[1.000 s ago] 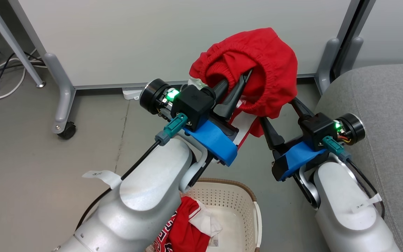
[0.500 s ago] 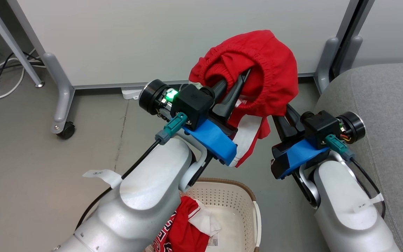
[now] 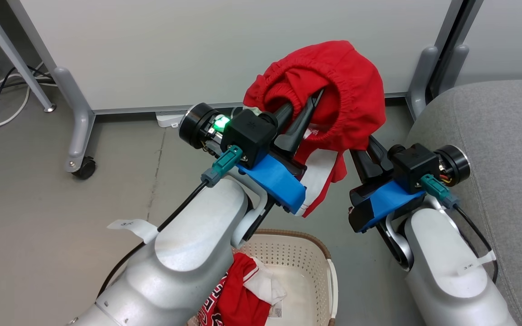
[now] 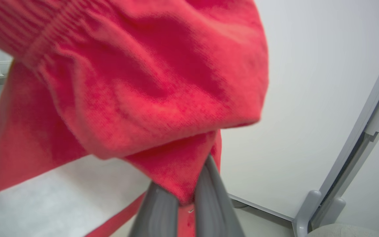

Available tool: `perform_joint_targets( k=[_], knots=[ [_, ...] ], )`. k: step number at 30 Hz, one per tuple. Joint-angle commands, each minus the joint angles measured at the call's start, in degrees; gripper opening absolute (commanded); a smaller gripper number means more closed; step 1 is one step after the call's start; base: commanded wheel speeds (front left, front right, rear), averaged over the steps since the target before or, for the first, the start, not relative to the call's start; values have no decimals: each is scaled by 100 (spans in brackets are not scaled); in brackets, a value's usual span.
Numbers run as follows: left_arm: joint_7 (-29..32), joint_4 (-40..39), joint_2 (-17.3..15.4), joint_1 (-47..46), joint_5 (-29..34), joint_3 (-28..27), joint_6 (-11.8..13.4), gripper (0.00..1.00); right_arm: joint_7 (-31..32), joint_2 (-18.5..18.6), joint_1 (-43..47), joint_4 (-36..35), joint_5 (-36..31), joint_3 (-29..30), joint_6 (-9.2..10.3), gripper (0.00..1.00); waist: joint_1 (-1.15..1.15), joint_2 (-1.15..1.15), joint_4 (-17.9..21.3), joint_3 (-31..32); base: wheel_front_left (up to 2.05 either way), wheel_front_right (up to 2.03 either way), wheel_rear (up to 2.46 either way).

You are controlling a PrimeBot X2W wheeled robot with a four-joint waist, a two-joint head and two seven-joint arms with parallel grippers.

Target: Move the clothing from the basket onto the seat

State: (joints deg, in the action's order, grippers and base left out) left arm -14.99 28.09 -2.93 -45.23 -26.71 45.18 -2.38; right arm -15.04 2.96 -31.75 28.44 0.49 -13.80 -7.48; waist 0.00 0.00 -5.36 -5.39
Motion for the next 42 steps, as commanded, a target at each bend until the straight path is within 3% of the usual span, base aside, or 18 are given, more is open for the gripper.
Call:
perform_joint_targets(
  k=[1,9,10,11,29,42],
  knots=[
    [-30,27,6,-47,26,-31,12,0,-22,-13,36,-25,22,-17,-3,0,0,0,-2,5,0,0,0],
    [-30,56,5,-11,44,-59,32,0,-22,-12,71,-34,82,-72,-3,0,0,0,6,14,0,0,0],
    [-30,48,6,-6,43,-76,46,38,-22,-12,76,-37,88,-79,-3,0,0,0,9,13,0,0,0],
    [-30,53,6,-7,63,-78,71,100,-22,-12,79,-42,94,-85,-3,0,0,0,11,10,0,0,0],
    [-30,443,6,154,140,-71,51,100,-22,-8,136,-349,193,161,-3,0,0,0,78,-81,0,0,0],
    [-26,606,-95,404,156,64,11,100,-22,41,317,-884,286,668,-3,0,0,0,615,-322,0,0,0]
  ],
)
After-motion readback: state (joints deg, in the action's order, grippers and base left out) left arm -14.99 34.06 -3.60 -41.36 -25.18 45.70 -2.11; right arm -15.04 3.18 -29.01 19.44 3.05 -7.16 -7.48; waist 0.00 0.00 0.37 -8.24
